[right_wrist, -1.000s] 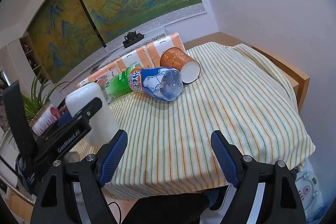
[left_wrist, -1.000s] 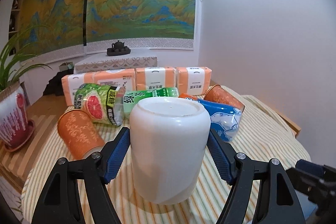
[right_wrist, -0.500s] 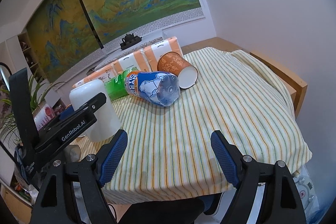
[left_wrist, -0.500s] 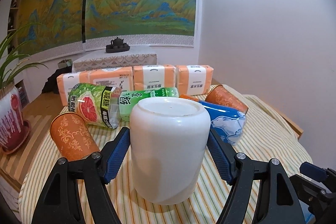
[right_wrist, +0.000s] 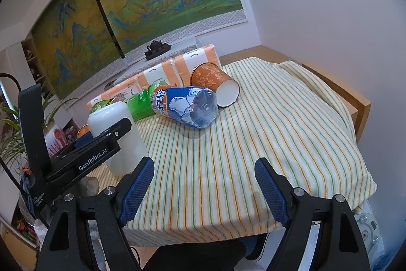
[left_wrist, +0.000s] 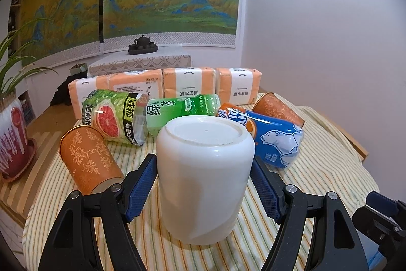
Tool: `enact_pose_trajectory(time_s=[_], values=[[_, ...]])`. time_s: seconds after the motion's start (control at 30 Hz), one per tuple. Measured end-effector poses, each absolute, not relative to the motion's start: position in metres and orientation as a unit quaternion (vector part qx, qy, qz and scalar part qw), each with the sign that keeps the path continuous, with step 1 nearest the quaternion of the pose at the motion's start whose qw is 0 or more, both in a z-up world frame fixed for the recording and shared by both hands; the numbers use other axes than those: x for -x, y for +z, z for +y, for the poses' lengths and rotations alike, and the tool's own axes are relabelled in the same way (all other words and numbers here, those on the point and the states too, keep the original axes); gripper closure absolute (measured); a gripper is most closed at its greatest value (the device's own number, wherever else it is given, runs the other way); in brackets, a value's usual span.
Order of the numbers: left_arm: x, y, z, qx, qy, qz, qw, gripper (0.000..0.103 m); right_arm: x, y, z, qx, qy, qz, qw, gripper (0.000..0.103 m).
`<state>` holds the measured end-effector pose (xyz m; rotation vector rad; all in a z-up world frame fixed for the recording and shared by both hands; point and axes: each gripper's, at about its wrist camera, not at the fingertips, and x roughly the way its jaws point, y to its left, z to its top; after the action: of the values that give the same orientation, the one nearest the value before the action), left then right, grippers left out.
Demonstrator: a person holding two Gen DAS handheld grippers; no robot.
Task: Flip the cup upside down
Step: 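Lower the white cup rim-down onto the tablecloth with the left gripper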
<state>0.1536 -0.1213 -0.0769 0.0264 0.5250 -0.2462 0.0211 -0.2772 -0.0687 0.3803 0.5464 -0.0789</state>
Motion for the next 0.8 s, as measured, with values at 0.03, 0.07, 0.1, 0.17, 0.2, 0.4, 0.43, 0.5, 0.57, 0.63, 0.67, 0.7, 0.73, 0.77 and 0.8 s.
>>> enact_pose_trajectory(time_s=[0.03,0.07,0.1,0.17,0.2,0.4,0.43,0.5,0.57,0.63,0.67,0.7,0.73,0.77,0.8], values=[[-0.153,-0.077,-0.121,-0.013,-0.121,0.259,0.958,0.026,-0.021,-0.068,-0.276,-0.186,-0.039,0.268,0.945,0.025],[-0.152,-0.077,-0.121,-0.014,-0.121,0.260,0.958,0.026,-0.021,-0.068,-0.275,-0.185,-0.038,0.267,0.945,0.025],[-0.151,-0.077,-0.120,-0.014,-0.121,0.261,0.958,0.026,-0.021,-0.068,-0.275,-0.185,-0.038,0.267,0.945,0.025],[-0.150,-0.077,-0.119,-0.014,-0.123,0.263,0.957,0.026,-0.022,-0.068,-0.275,-0.185,-0.037,0.268,0.945,0.025],[-0.149,-0.078,-0.118,-0.015,-0.124,0.263,0.957,0.026,-0.022,-0.068,-0.274,-0.184,-0.037,0.268,0.945,0.025],[-0.144,-0.080,-0.115,-0.015,-0.127,0.269,0.955,0.026,-0.021,-0.067,-0.269,-0.180,-0.033,0.268,0.946,0.025],[-0.143,-0.081,-0.114,-0.015,-0.128,0.270,0.954,0.026,-0.021,-0.067,-0.267,-0.179,-0.032,0.268,0.946,0.025],[-0.141,-0.081,-0.114,-0.017,-0.127,0.271,0.954,0.026,-0.020,-0.066,-0.264,-0.176,-0.030,0.268,0.947,0.025],[-0.140,-0.080,-0.112,-0.016,-0.129,0.273,0.953,0.023,-0.020,-0.064,-0.261,-0.174,-0.029,0.267,0.947,0.025],[-0.138,-0.079,-0.111,-0.013,-0.128,0.271,0.954,0.013,-0.019,-0.064,-0.259,-0.172,-0.028,0.267,0.948,0.025],[-0.137,-0.078,-0.110,-0.012,-0.127,0.269,0.955,0.013,-0.019,-0.063,-0.258,-0.171,-0.027,0.267,0.948,0.025],[-0.136,-0.078,-0.108,-0.010,-0.126,0.269,0.955,0.013,-0.019,-0.063,-0.257,-0.171,-0.027,0.267,0.948,0.025],[-0.135,-0.077,-0.107,-0.008,-0.127,0.270,0.954,0.013,-0.019,-0.063,-0.256,-0.170,-0.026,0.267,0.948,0.025],[-0.135,-0.077,-0.105,-0.007,-0.126,0.271,0.954,0.013,-0.019,-0.062,-0.255,-0.169,-0.026,0.267,0.949,0.025],[-0.134,-0.077,-0.104,-0.006,-0.126,0.272,0.954,0.010,-0.019,-0.062,-0.254,-0.167,-0.025,0.267,0.949,0.025]])
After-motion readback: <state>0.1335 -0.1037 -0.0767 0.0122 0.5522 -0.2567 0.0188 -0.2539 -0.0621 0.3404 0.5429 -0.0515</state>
